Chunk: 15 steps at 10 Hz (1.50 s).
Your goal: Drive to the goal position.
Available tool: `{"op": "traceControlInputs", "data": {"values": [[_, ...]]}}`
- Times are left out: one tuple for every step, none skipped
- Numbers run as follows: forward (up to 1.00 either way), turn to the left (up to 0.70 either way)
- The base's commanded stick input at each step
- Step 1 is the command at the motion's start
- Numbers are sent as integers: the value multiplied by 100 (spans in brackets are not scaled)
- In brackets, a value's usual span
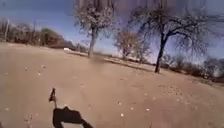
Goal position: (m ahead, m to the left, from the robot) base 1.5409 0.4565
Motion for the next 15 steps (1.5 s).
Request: {"op": "traceControlInputs", "data": {"values": [[100,0],[100,0],[100,0],[100,0],[100,0],[100,0],[100,0],[100,-9],[100,-20],[100,-27],[100,-27],[100,-27],[100,-21],[100,-16],[100,-10]]}}
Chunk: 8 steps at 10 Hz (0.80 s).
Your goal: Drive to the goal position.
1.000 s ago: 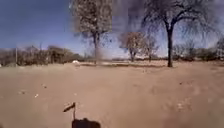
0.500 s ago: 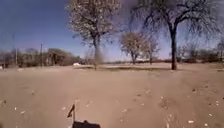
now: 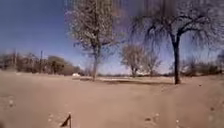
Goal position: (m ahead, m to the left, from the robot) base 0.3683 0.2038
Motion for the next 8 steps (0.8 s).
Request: {"op": "traceControlInputs", "data": {"values": [[100,-5],[100,0],[100,0],[100,0],[100,0],[100,0],[100,0],[100,0]]}}
